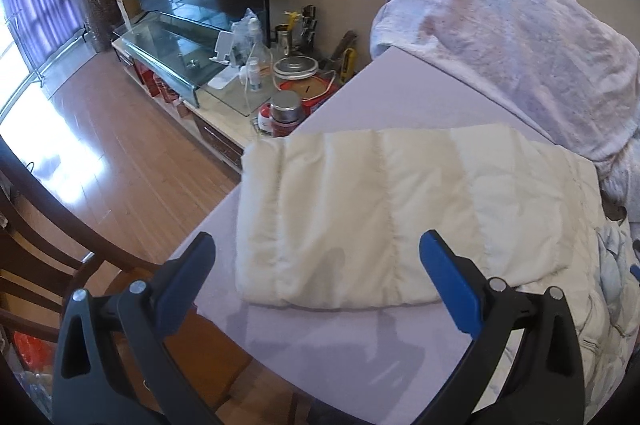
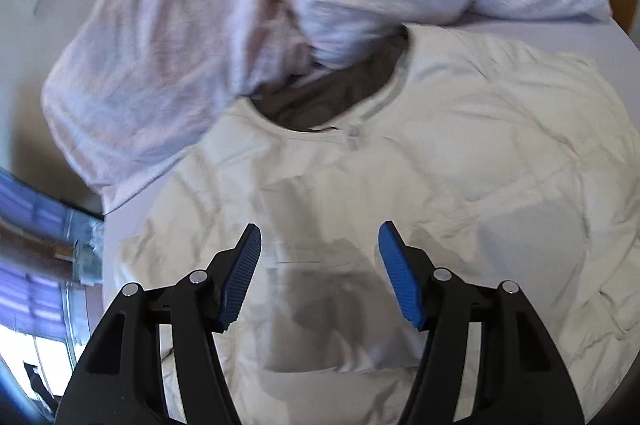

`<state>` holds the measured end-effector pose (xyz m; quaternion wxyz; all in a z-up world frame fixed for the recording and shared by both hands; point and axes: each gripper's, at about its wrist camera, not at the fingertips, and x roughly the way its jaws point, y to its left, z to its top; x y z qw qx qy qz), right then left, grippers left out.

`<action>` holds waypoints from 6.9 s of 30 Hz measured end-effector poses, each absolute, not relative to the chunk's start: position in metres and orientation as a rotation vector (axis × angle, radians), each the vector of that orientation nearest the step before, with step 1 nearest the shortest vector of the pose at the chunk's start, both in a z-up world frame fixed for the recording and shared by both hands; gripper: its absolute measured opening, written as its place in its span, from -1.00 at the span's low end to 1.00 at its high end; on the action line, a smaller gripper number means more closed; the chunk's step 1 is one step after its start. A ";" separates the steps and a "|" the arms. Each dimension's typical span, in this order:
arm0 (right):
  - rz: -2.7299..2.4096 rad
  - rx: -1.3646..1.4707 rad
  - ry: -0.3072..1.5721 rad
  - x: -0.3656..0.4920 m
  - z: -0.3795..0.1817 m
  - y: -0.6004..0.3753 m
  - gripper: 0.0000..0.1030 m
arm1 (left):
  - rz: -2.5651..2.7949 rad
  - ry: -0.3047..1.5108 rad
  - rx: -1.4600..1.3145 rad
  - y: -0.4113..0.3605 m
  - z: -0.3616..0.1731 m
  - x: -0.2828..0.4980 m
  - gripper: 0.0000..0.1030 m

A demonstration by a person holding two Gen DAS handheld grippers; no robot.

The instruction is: Fold large clothes

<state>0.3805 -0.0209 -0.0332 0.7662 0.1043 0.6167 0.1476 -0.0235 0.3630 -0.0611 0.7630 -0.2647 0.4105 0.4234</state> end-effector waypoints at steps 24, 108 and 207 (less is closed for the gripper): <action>0.364 -0.056 1.405 0.354 -0.081 0.025 0.20 | 0.942 0.934 -0.775 0.434 -0.103 -0.048 0.86; 0.377 0.099 1.294 0.376 -0.033 -0.163 0.35 | 0.172 0.841 -0.333 0.095 0.041 0.308 -0.78; 0.522 0.378 1.635 0.280 -0.067 -0.361 -0.79 | 0.173 1.241 -0.453 0.171 -0.091 0.059 -0.73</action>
